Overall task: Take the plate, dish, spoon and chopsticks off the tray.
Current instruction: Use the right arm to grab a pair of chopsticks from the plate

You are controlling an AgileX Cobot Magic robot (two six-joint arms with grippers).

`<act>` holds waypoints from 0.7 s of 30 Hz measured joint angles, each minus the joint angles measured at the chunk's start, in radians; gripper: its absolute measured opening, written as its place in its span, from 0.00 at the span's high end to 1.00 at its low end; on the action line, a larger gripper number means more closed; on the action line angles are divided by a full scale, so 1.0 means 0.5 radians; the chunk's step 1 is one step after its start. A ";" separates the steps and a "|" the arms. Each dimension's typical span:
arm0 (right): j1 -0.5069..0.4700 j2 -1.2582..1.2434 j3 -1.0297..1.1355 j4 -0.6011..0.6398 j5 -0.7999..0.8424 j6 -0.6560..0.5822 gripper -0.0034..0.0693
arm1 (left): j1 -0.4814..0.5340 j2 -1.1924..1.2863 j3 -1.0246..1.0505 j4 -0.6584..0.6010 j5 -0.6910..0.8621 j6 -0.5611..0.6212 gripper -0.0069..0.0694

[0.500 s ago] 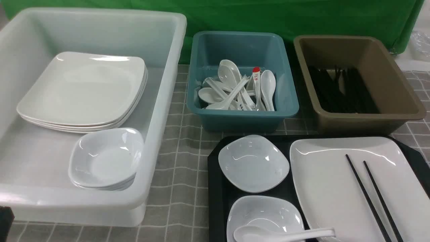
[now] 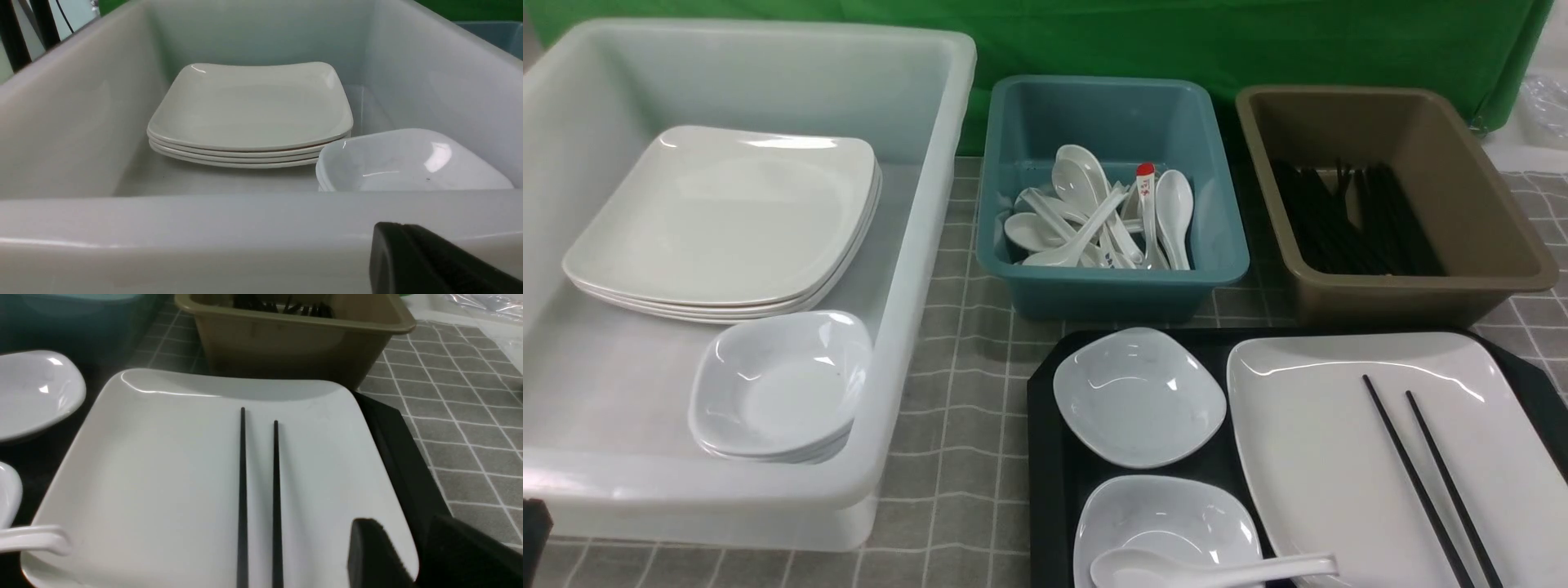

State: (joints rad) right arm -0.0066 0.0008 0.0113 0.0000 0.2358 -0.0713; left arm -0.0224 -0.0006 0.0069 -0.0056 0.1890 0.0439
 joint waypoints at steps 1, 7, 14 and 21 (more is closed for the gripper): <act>0.000 0.000 0.000 0.000 0.000 0.000 0.63 | 0.000 0.000 0.000 -0.076 -0.079 -0.054 0.91; 0.000 0.000 0.000 0.000 0.000 0.000 0.63 | -0.001 0.000 0.000 -0.757 -0.666 -0.479 0.91; 0.000 0.000 0.000 0.000 0.000 0.000 0.63 | -0.001 -0.001 0.000 -0.883 -1.355 -0.751 0.91; 0.000 0.000 0.000 0.000 -0.079 0.000 0.63 | -0.001 -0.002 -0.042 -0.839 -1.811 -1.000 0.91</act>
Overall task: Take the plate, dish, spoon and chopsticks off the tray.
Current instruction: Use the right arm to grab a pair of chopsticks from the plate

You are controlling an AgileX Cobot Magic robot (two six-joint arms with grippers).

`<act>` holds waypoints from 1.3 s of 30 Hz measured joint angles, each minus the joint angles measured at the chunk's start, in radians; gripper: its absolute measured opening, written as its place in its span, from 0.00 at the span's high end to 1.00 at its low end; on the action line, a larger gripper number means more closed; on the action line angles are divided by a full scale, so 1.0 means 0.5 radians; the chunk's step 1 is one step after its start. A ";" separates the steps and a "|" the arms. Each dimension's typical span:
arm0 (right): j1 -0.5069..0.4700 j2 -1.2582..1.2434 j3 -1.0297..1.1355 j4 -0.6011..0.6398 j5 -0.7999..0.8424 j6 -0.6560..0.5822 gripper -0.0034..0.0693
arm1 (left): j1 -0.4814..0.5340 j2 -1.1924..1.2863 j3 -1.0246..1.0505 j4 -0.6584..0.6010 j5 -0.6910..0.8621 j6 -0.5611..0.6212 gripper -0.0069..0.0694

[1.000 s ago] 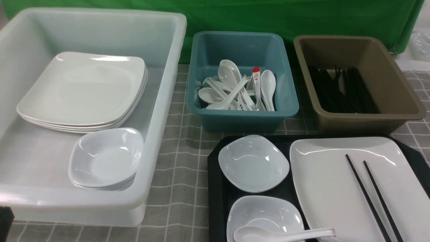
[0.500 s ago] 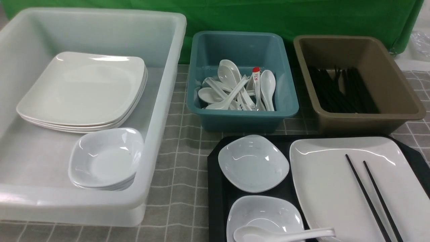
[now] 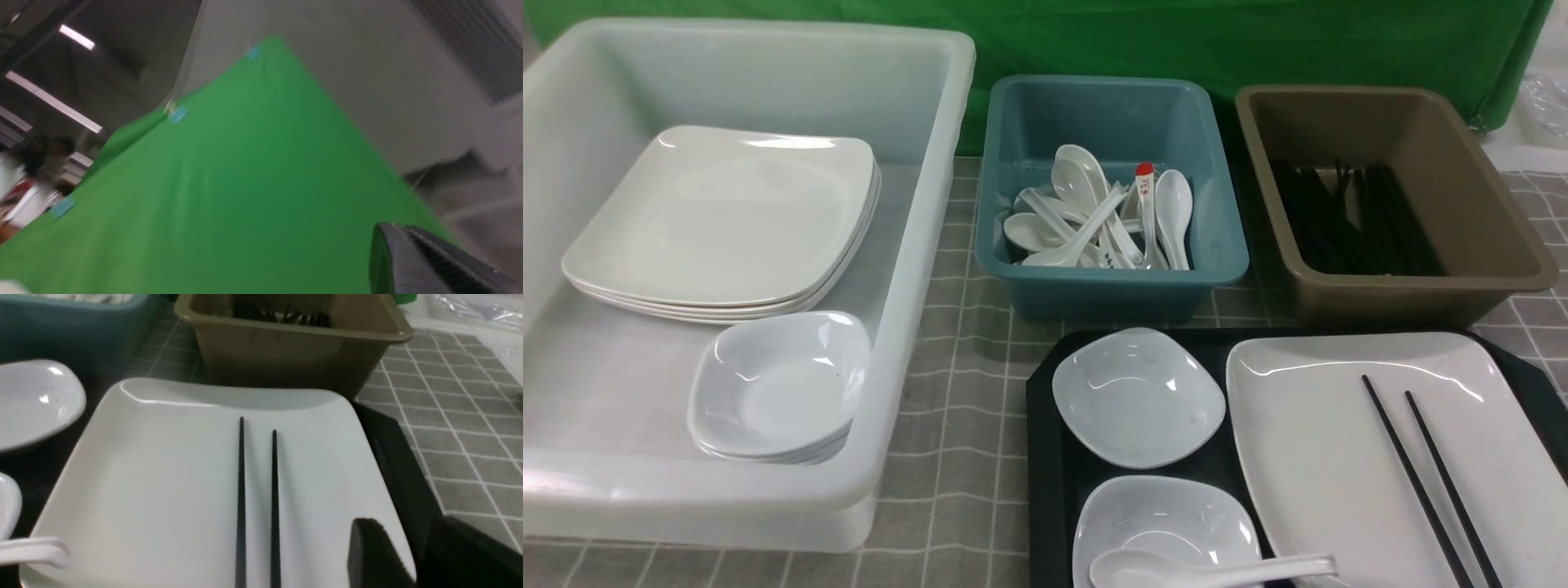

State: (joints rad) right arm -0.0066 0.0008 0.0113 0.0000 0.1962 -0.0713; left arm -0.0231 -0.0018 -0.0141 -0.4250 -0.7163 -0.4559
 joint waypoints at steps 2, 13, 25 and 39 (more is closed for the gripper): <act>0.000 0.000 0.000 0.000 -0.025 0.000 0.63 | 0.000 0.008 -0.121 0.002 0.024 -0.040 0.91; 0.000 0.000 0.002 0.477 -0.829 1.282 0.63 | 0.000 0.855 -1.540 0.615 1.828 -0.022 0.91; 0.000 0.000 0.002 0.502 -1.135 1.385 0.63 | 0.000 1.929 -1.919 -0.342 3.369 1.316 0.91; 0.000 0.191 -0.365 0.419 -0.849 1.182 0.81 | 0.000 2.039 -1.914 -0.424 3.202 1.541 0.91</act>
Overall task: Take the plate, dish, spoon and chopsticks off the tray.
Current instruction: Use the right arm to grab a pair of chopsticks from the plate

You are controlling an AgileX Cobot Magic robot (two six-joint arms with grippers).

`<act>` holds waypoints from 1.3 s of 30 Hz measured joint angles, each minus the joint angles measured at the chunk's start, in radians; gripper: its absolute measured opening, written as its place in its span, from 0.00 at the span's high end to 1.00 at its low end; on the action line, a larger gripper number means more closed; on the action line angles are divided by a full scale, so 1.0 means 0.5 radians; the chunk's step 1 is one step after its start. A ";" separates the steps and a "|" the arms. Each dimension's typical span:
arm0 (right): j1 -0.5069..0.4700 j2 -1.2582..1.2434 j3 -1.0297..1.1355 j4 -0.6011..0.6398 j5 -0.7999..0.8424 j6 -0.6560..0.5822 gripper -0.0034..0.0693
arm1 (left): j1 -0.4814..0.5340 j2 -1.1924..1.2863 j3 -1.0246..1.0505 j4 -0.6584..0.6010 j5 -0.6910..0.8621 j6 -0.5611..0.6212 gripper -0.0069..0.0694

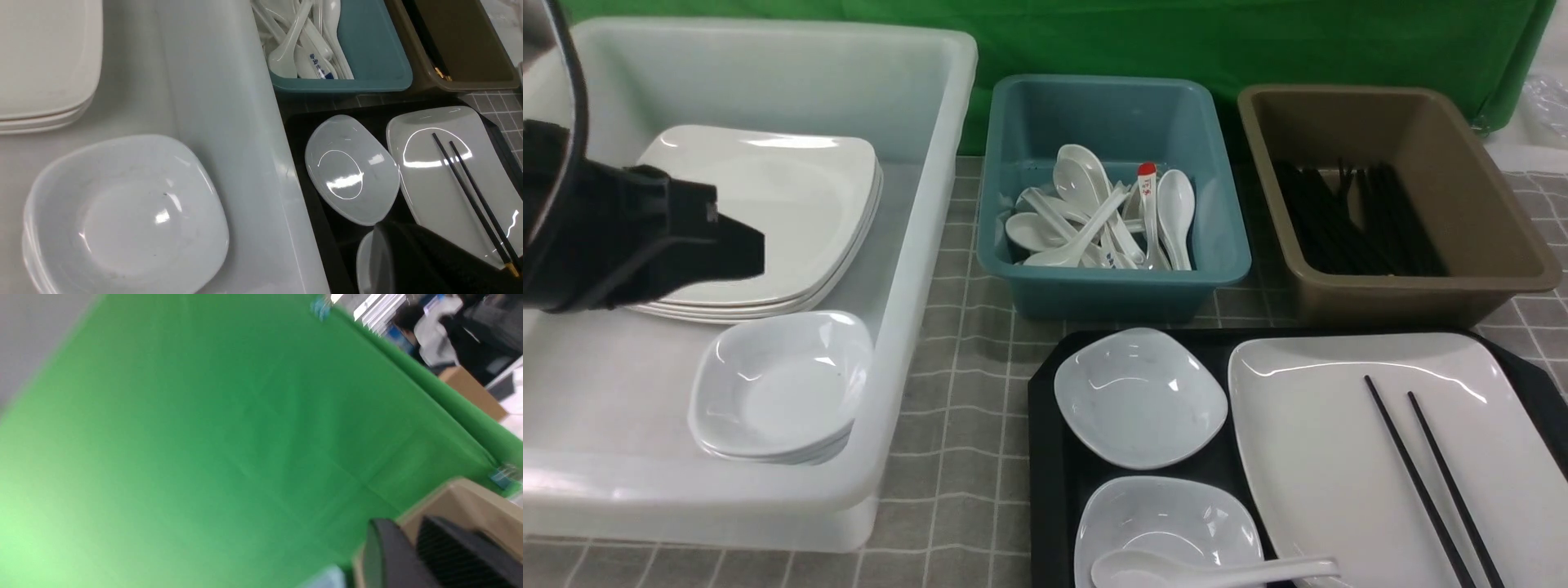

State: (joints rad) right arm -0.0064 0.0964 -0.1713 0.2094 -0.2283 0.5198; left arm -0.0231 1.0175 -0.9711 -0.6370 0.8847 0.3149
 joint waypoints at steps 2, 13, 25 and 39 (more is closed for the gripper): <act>0.000 0.161 -0.237 -0.055 0.309 -0.165 0.88 | 0.000 0.000 0.000 0.014 0.000 0.000 0.91; 0.004 1.752 -1.304 -0.110 2.391 -1.183 0.92 | -0.025 0.030 0.000 0.100 -0.006 0.071 0.91; 0.073 2.634 -1.355 -0.108 2.100 -1.212 0.32 | -0.894 0.292 0.000 0.238 -0.101 0.069 0.91; 0.179 3.131 -1.374 -0.234 1.677 -1.122 0.24 | -1.476 0.520 0.000 0.593 -0.198 -0.378 0.91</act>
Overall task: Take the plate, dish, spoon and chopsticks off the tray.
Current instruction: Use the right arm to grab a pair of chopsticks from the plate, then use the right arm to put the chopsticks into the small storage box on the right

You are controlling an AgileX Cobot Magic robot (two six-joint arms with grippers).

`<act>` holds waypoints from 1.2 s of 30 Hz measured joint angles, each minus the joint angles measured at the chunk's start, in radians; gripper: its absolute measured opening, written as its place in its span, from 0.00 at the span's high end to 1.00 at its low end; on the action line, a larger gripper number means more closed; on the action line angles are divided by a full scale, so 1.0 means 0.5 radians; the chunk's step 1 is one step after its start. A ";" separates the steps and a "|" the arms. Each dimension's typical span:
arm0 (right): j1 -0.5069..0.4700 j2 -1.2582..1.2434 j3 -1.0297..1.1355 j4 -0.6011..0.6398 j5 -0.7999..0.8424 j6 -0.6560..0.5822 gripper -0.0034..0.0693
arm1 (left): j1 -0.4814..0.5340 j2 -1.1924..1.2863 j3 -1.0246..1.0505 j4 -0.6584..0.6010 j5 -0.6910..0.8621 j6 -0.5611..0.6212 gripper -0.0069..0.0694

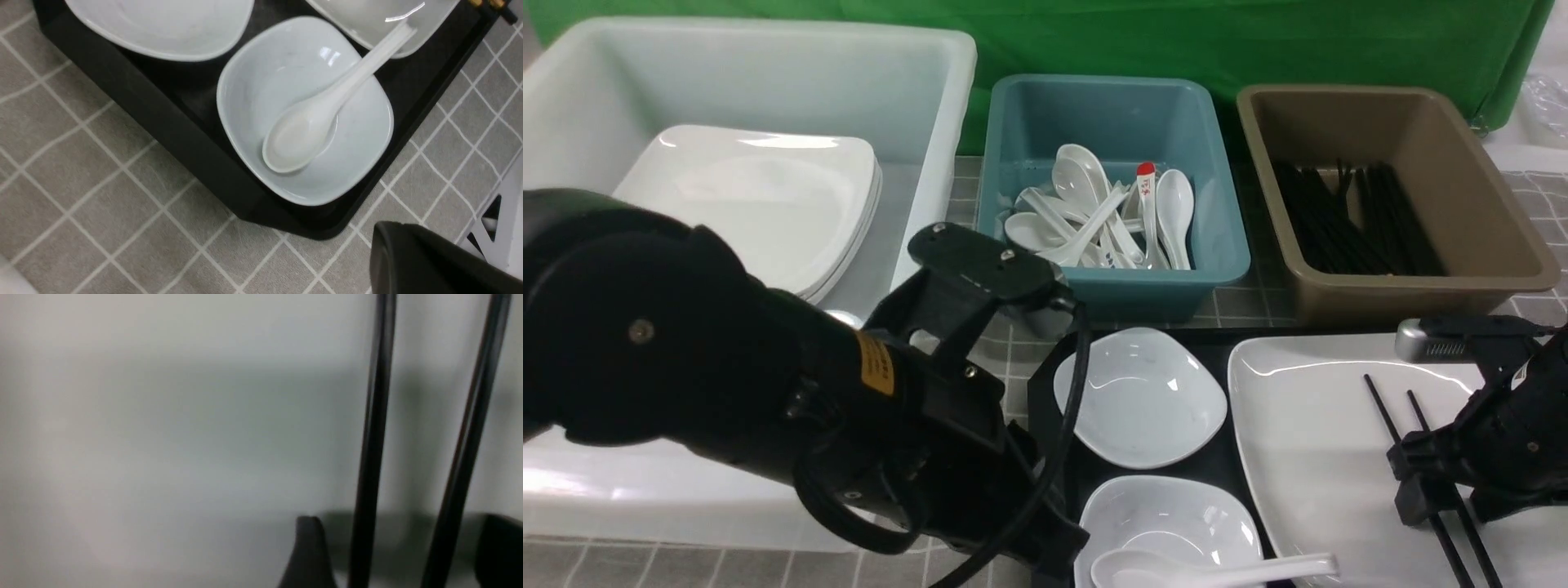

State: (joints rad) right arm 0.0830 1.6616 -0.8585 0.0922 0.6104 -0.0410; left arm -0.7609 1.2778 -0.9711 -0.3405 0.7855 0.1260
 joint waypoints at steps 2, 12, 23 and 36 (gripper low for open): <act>0.000 0.011 -0.011 -0.026 0.009 0.000 0.38 | 0.000 0.000 0.000 0.004 -0.015 0.000 0.91; 0.017 -0.015 -0.010 0.002 0.147 -0.016 0.76 | 0.000 0.001 0.000 0.008 -0.110 -0.004 0.91; 0.197 -0.586 -0.130 0.125 0.145 -0.069 0.76 | 0.000 0.004 0.000 0.008 -0.864 -0.006 0.91; 0.057 -0.083 -0.939 0.108 -0.828 -0.106 0.76 | 0.000 0.245 -0.289 0.134 -1.432 0.006 0.91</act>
State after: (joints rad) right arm 0.1115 1.6199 -1.3279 0.1461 0.1965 -0.0940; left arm -0.7609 1.4005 -1.1155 -0.2736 0.0696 0.1289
